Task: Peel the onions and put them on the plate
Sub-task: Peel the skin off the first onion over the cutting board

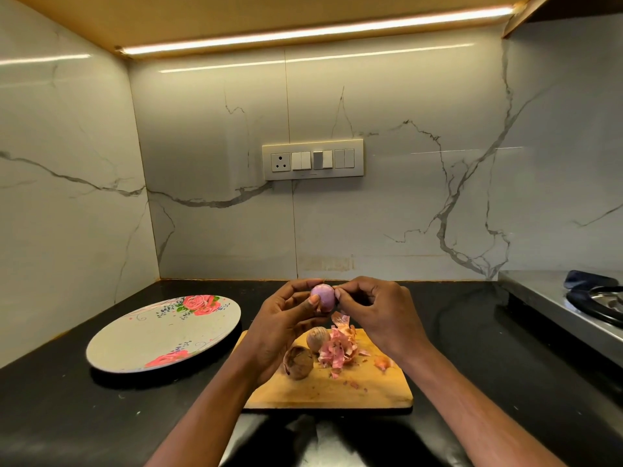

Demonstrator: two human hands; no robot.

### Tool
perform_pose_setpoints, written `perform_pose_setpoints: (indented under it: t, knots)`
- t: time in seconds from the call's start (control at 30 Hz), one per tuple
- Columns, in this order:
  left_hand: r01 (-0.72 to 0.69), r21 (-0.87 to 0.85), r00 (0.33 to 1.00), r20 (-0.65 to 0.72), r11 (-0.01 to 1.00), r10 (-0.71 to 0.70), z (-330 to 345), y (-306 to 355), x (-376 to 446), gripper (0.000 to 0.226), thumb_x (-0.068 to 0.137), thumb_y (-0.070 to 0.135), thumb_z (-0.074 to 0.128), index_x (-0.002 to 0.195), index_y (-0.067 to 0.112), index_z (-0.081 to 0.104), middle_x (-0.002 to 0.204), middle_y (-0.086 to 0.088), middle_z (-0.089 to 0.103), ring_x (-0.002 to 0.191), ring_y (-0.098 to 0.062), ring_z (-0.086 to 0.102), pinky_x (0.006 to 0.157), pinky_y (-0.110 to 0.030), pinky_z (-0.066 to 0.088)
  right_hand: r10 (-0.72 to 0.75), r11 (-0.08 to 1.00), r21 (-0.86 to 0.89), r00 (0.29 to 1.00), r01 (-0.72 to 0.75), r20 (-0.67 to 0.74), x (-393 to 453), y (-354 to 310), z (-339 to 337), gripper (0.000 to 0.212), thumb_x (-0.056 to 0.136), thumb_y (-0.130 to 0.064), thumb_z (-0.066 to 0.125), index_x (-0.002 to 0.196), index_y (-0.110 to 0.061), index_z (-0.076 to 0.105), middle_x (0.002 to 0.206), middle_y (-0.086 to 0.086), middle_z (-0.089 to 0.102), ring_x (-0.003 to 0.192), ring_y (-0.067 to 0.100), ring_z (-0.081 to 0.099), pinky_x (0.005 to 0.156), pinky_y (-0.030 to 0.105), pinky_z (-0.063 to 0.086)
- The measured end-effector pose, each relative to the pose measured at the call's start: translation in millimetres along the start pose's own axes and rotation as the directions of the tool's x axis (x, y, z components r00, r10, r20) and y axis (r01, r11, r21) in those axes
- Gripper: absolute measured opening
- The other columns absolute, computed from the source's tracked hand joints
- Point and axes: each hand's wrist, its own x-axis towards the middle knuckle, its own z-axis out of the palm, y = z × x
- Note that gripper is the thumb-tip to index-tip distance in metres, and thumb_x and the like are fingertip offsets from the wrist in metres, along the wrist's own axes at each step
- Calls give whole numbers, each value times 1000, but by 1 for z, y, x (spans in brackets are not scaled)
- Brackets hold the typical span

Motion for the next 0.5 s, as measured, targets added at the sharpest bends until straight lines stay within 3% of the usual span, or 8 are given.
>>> perform_pose_setpoints:
  t: [0.17, 0.3, 0.5]
  knots:
    - [10, -19, 1000, 18, 1000, -9, 1, -1, 0, 40, 83, 20, 65, 123, 16, 64, 109, -7, 74, 102, -26, 72, 80, -27, 58, 38, 999, 33, 999, -37, -22, 1, 3, 0, 13, 91, -26, 72, 99, -19, 79, 85, -12, 75, 80, -2, 69, 71, 15, 58]
    - [-5, -36, 1000, 1, 999, 5, -1, 0, 1, 41, 84, 20, 66, 124, 16, 64, 114, -9, 73, 104, -26, 71, 82, -29, 58, 67, 992, 103, 997, -70, 31, 1, 2, -1, 20, 92, -36, 70, 103, -22, 78, 89, -12, 75, 84, 3, 71, 76, 27, 61]
    - [-15, 5, 1000, -3, 1000, 15, 0, -1, 1, 42, 83, 22, 67, 125, 17, 64, 115, -8, 73, 104, -24, 72, 83, -29, 57, -7, 1000, -4, 999, 7, 38, 0, 0, -2, 22, 89, -40, 73, 103, -24, 79, 89, -14, 75, 83, 0, 69, 67, 11, 53]
